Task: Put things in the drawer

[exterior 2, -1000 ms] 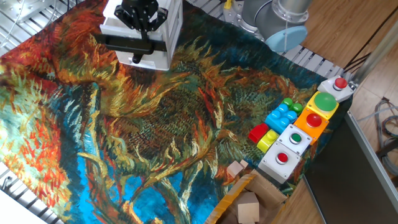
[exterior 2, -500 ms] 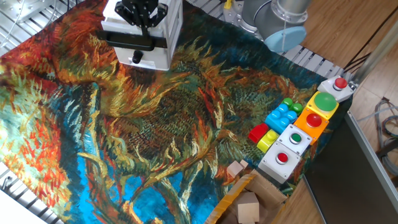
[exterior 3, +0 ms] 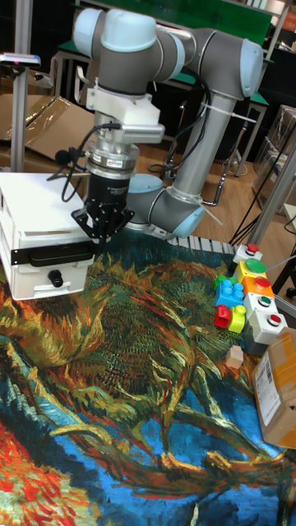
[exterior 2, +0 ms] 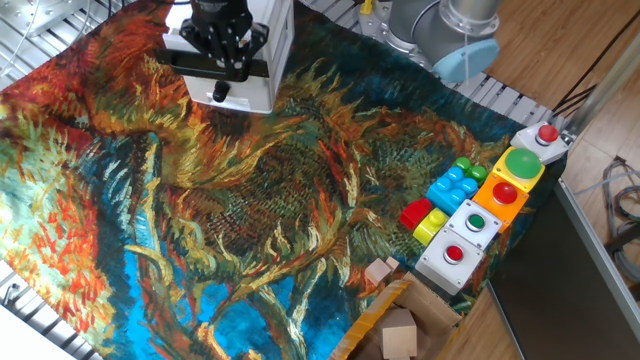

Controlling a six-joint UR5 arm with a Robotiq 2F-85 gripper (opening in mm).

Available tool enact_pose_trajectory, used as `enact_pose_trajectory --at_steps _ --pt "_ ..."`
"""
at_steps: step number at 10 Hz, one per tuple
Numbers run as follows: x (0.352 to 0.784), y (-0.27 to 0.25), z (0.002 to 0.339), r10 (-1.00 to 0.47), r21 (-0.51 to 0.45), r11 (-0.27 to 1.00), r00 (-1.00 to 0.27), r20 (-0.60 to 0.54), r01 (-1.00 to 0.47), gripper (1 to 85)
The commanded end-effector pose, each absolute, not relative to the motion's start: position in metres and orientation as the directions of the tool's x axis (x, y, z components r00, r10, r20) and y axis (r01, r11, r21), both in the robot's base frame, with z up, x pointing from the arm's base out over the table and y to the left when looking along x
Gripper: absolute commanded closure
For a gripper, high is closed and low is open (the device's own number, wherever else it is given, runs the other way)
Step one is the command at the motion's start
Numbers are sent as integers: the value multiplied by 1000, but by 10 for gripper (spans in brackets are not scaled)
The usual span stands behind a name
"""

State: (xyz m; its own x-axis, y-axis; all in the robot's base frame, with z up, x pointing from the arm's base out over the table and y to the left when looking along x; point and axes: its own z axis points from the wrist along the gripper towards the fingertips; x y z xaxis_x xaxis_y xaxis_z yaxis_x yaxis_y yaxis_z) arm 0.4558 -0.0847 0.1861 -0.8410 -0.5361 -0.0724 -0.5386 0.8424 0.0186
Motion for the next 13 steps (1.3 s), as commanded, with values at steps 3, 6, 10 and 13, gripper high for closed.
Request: enact_pose_trajectory --at_steps 3,6,10,13 --pt "468 -77 184 -531 19 845 -844 -81 -534 843" --pt "477 -80 172 -533 16 844 -842 -84 -536 843" --pt "473 -92 157 -547 9 836 -835 -64 -548 843" --pt "464 -95 159 -537 15 842 -841 -66 -539 843"
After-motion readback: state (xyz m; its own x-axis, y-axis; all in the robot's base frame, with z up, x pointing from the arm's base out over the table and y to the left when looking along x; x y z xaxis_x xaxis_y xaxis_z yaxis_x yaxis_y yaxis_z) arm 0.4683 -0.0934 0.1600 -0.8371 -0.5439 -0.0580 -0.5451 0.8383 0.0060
